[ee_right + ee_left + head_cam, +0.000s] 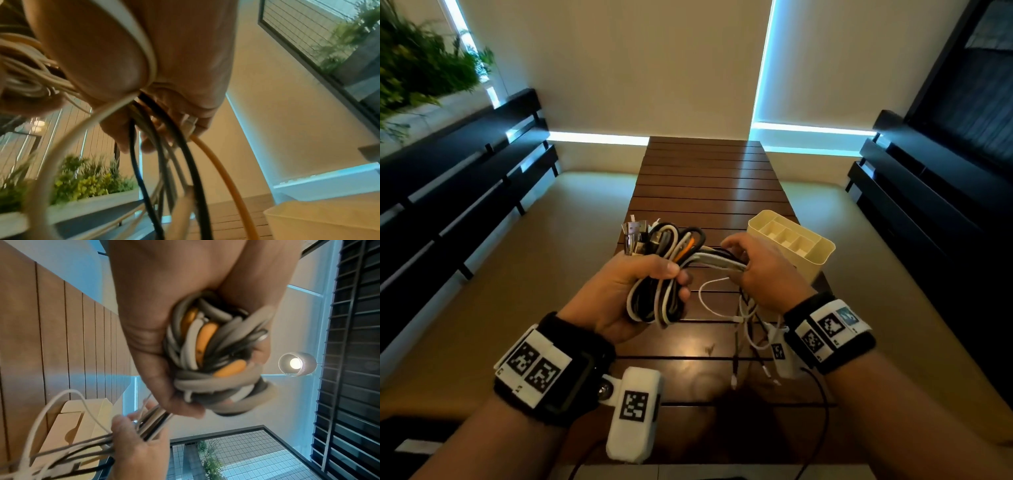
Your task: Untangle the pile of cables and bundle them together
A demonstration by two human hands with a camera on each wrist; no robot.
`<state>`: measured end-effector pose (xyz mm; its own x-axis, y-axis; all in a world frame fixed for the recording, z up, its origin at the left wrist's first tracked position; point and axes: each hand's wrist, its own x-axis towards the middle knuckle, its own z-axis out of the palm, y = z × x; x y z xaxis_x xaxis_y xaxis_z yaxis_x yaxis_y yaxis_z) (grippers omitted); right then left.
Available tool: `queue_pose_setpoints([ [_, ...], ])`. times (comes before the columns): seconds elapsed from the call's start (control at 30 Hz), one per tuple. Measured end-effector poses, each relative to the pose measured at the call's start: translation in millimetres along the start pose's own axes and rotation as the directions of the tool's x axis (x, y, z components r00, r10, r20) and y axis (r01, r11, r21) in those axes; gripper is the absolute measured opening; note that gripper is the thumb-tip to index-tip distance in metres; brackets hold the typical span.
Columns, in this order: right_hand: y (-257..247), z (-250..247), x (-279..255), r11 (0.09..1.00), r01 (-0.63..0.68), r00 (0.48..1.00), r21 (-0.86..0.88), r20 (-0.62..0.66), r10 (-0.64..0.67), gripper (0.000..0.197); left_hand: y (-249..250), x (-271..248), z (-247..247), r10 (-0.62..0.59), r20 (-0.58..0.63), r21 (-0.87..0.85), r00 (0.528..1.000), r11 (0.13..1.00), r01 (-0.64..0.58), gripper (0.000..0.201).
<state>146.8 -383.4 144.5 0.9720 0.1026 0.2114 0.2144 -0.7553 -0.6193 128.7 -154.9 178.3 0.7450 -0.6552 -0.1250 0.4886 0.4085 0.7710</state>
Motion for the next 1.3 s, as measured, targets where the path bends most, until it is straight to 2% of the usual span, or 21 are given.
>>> queue_pose_setpoints([
  [0.17,34.8,16.2,-4.7,0.963,0.060,0.997,-0.262,0.067,-0.044,0.018,5.7,-1.8,1.5,0.019,-0.037,-0.011,0.999,1.000,-0.019,0.061],
  [0.27,61.4,26.4,-12.9,0.980,0.012,1.000,-0.199,0.026,-0.007,0.021,11.5,-3.6,2.1,0.048,-0.006,-0.027,0.999,0.998,-0.048,0.080],
  [0.33,81.6,34.2,-20.0,0.984,-0.129,0.989,-0.121,0.052,0.136,0.027,16.4,-4.5,2.4,0.071,0.023,-0.041,0.997,0.997,-0.070,0.085],
  [0.37,89.9,36.4,-24.5,0.971,-0.222,0.970,-0.094,0.080,0.229,0.034,19.3,-5.1,3.2,0.073,0.033,-0.035,0.997,0.997,-0.072,0.085],
  [0.43,97.7,34.1,-32.1,0.933,-0.355,0.921,-0.060,0.151,0.360,0.066,23.7,-6.2,3.0,0.067,0.026,-0.010,0.997,0.998,-0.067,0.081],
  [0.5,90.4,25.4,-32.9,0.909,-0.416,0.876,0.009,0.272,0.398,0.100,23.6,-7.3,0.8,0.059,-0.011,-0.004,0.998,0.998,-0.059,0.083],
  [0.6,68.0,1.5,-26.9,0.924,-0.377,0.819,-0.055,0.445,0.361,0.139,15.8,-5.9,-1.4,0.032,-0.054,0.006,0.998,0.999,-0.032,0.085],
  [0.63,61.3,-7.4,-24.6,0.929,-0.360,0.810,-0.085,0.466,0.357,0.146,13.1,-5.7,-1.8,0.028,-0.056,0.010,0.998,1.000,-0.028,0.090],
  [0.7,44.9,-26.9,-22.6,0.944,-0.324,0.834,-0.058,0.454,0.314,0.149,9.1,-5.4,-2.0,0.021,-0.063,0.030,0.998,0.999,-0.019,0.093],
  [0.8,18.4,-56.1,-22.5,0.959,-0.253,0.919,0.131,0.341,0.196,0.137,6.6,-6.0,-6.3,0.020,-0.079,0.032,0.997,0.999,-0.017,0.076],
  [0.87,-1.2,-67.4,-22.5,0.957,-0.151,0.963,0.248,0.254,0.086,0.127,7.1,-7.2,-9.5,0.009,-0.068,0.045,0.998,0.999,-0.006,0.072],
  [0.93,-22.1,-65.8,-21.3,0.947,0.010,0.974,0.322,0.210,-0.082,0.117,7.1,-9.1,-8.1,-0.019,-0.041,0.096,0.999,0.995,0.023,0.063],
  [1.0,-37.0,-50.5,-16.8,0.937,0.108,0.951,0.332,0.241,-0.195,0.113,5.7,-10.4,-4.2,-0.036,0.004,0.162,0.999,0.986,0.035,0.056],
  [1.03,-40.2,-39.4,-13.9,0.935,0.102,0.936,0.341,0.286,-0.206,0.110,5.1,-10.8,-1.7,-0.043,0.040,0.191,0.998,0.981,0.034,0.057],
  [1.1,-47.3,-21.8,-12.5,0.894,0.001,0.895,0.448,0.399,-0.201,0.098,4.9,-12.3,2.2,-0.045,0.130,0.207,0.990,0.978,0.017,0.059],
  [1.2,-52.1,-1.6,-19.7,0.763,-0.145,0.833,0.630,0.493,-0.249,0.054,8.9,-15.0,5.0,-0.017,0.193,0.194,0.981,0.981,-0.021,0.053],
  [1.27,-54.7,9.5,-26.1,0.732,-0.179,0.831,0.657,0.500,-0.246,0.036,12.8,-18.2,3.9,0.029,0.185,0.194,0.982,0.979,-0.065,0.039],
  [1.3,-54.6,15.1,-28.3,0.719,-0.194,0.847,0.667,0.484,-0.221,0.028,14.7,-20.0,0.8,0.060,0.171,0.187,0.983,0.978,-0.092,0.035],
])
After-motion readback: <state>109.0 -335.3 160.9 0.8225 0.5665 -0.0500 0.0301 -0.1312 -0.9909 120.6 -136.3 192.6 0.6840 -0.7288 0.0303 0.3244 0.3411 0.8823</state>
